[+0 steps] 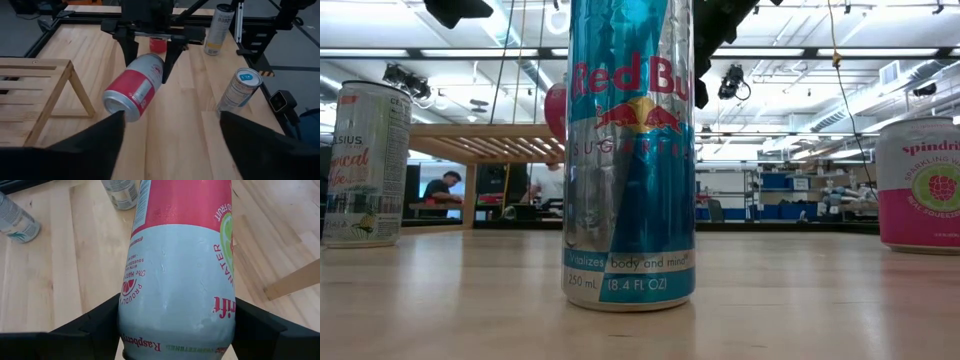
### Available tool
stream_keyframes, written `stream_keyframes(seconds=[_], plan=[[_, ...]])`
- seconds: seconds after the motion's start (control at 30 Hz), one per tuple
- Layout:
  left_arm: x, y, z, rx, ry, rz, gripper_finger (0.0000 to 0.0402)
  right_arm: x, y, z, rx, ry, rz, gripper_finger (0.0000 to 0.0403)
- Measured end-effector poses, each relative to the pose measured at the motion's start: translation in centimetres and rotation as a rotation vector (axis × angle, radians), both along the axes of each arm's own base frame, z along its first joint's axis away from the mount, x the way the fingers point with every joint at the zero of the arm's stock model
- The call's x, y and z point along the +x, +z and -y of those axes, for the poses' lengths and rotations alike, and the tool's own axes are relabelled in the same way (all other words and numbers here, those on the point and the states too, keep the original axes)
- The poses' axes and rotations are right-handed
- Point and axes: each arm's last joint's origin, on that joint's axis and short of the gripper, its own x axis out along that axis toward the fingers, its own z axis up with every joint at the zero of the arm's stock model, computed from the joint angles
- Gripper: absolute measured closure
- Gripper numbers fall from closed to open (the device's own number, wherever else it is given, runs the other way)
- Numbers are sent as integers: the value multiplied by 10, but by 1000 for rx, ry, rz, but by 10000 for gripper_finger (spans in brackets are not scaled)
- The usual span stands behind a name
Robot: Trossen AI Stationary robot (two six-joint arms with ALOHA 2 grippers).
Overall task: Place canned beverage on shelf
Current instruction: Put the top pink white soda can on the shelf
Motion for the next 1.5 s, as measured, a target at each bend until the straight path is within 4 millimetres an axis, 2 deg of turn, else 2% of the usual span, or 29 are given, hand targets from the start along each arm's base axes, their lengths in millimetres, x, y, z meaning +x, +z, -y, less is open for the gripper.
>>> stream_keyframes(seconds=[0.1,0.17,0.57,0.73,0.9,1.1,1.5], plan=[[0,0,0,-2,1,0,15,0,0,0,0,1,0,104],[0,0,0,-5,2,3,7,0,0,0,0,0,0,104],[1,1,0,25,-2,16,21,0,0,0,13,-9,1,104],[4,7,1,123,-39,84,21,0,0,0,18,-14,2,104],[6,15,2,72,-25,165,21,0,0,0,30,-24,4,104],[7,16,2,41,-14,176,21,0,0,-2,62,7,-1,104],[8,21,2,76,-30,227,21,0,0,-4,108,57,-10,104]])
